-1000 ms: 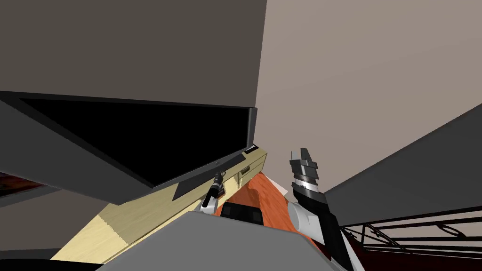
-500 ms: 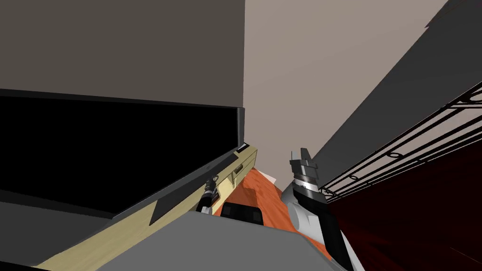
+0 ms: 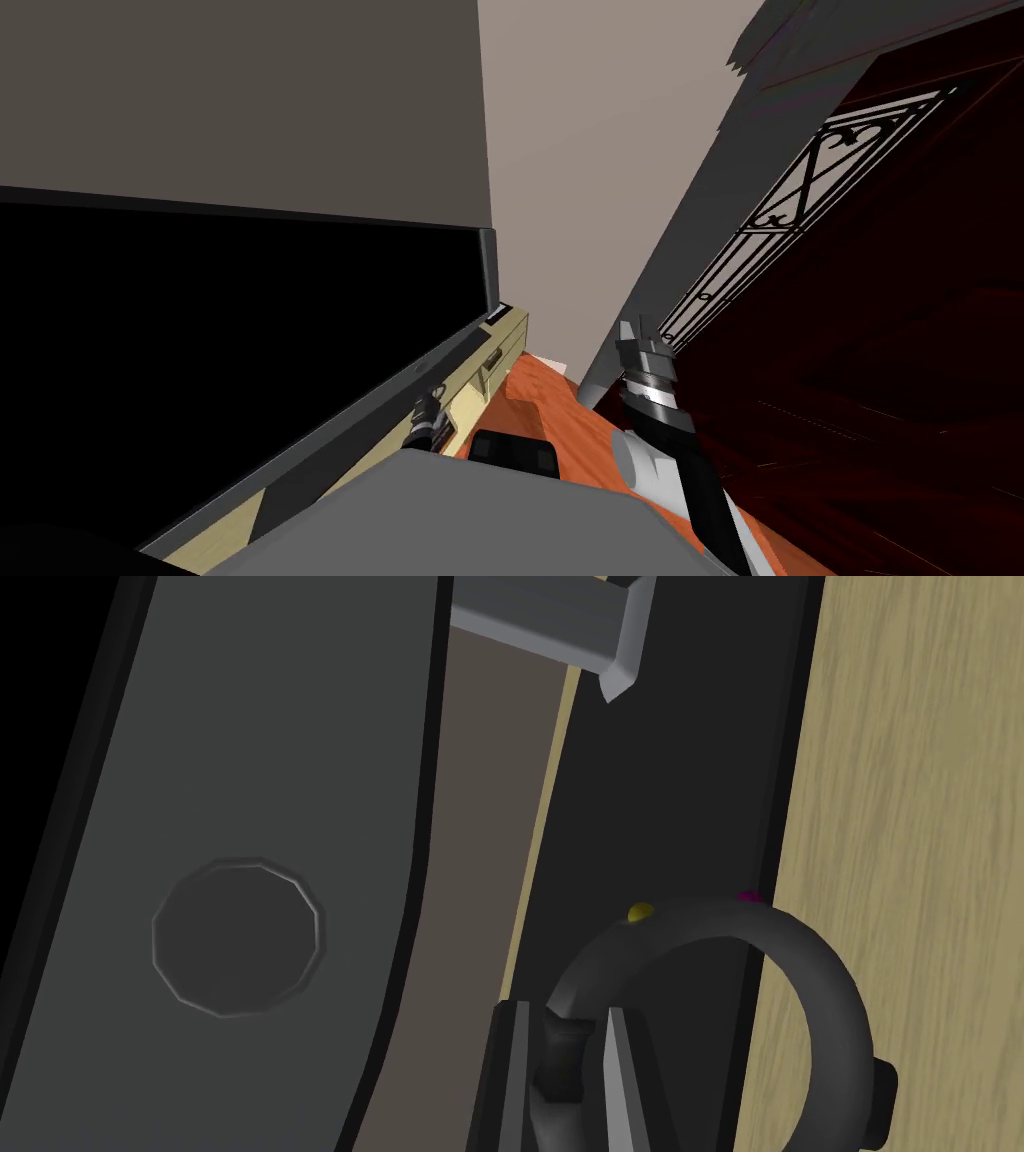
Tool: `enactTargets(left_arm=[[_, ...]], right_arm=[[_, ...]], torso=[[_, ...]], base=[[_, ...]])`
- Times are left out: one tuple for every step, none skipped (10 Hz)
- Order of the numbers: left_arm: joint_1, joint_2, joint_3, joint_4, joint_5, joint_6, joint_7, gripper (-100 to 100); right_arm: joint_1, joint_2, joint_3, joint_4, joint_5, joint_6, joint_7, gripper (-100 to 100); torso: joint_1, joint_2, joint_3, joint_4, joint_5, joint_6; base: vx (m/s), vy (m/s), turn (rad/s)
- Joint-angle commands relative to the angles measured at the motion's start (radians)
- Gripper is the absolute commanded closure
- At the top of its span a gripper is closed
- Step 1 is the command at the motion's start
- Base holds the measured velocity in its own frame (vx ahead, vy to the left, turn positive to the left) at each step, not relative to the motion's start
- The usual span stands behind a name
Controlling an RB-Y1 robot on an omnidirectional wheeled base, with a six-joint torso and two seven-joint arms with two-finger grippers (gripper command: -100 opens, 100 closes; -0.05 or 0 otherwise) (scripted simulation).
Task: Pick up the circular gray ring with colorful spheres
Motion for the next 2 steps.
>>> enactTargets(left_arm=[[0.0,0.0,0.0,0.0,0.0,0.0,0.0,100],[0.003,0.0,0.002,-0.002,0.0,-0.001,-0.001,0]], right_arm=[[0.0,0.0,0.0,0.0,0.0,0.0,0.0,0],[0.0,0.0,0.0,0.0,0.0,0.0,0.0,0]], torso=[[0.0,0.0,0.0,0.0,0.0,0.0],[0.0,-0.002,-0.001,0.0,0.0,0.0]], base=[[-0.013,0.009,-0.028],[0.0,0.0,0.0]])
